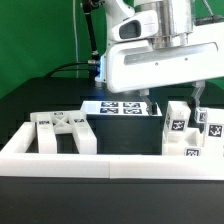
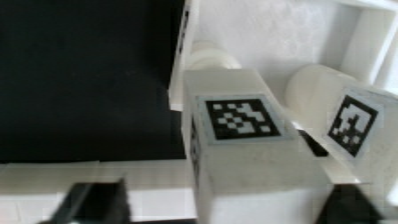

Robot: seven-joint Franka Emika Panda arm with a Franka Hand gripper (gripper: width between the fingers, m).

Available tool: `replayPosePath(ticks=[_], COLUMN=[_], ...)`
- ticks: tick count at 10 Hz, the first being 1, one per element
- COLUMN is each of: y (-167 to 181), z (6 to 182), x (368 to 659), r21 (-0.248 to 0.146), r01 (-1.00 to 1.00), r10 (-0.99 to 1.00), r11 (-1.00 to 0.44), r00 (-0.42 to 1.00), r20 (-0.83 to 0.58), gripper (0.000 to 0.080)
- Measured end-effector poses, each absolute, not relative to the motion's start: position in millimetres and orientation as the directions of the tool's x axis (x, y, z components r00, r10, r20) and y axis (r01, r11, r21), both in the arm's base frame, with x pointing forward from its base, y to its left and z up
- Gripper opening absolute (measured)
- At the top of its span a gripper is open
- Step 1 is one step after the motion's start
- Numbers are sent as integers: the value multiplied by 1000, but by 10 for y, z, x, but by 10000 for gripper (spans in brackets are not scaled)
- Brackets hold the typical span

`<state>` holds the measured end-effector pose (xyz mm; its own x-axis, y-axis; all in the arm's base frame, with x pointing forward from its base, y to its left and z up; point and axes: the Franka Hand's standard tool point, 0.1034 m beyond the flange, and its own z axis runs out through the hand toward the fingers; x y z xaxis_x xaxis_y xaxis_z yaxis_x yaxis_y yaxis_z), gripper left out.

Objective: Assemble chair

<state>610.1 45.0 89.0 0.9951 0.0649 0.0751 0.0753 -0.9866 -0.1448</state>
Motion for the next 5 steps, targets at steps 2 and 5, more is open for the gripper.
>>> replayPosePath(ticks=[2,5], y=[450,455], z=[891,901], x=[6103,6103], r21=[-145,-145], r01=[75,15], r10=[65,3], r11=[-987,-989], r00=[995,997], r20=[76,83], gripper=[291,291])
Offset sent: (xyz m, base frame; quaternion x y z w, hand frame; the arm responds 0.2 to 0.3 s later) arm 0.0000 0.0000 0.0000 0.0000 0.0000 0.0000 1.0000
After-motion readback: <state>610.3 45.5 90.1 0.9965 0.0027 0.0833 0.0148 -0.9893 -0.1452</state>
